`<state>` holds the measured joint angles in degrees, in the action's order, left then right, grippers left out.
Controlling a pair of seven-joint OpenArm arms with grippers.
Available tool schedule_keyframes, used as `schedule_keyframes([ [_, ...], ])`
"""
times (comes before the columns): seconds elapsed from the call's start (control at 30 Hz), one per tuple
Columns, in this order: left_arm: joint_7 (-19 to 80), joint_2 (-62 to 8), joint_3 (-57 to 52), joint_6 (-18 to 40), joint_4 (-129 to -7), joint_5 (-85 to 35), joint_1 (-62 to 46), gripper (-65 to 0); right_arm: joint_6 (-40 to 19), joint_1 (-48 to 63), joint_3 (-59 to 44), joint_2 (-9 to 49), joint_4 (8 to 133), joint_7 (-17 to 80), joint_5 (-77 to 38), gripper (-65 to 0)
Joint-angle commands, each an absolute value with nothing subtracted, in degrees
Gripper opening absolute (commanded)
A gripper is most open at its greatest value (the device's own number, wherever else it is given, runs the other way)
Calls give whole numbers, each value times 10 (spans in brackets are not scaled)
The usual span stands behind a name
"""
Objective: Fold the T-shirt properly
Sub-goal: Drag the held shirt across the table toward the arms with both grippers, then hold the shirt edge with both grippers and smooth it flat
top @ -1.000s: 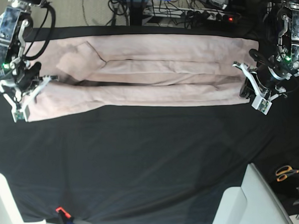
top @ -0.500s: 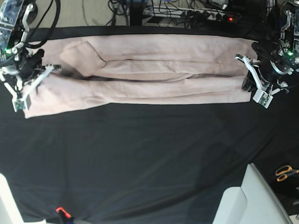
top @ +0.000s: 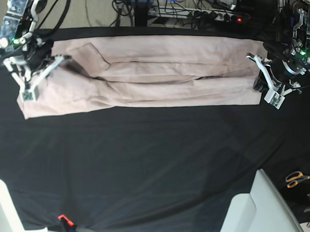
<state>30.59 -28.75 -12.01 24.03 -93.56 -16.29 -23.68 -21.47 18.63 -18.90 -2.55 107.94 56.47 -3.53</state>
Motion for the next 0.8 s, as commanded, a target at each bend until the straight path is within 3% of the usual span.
schedule_keyframes([
  [0.0,295,-298,-125,238,-948,-166,-234,-650,-214,191,-189,-27,1098,555,-38,-650],
  [0.77,295,-294,-125,238,-947,-165,-262,-650,-214,207,-189,-36,1080,546,-38,-650],
])
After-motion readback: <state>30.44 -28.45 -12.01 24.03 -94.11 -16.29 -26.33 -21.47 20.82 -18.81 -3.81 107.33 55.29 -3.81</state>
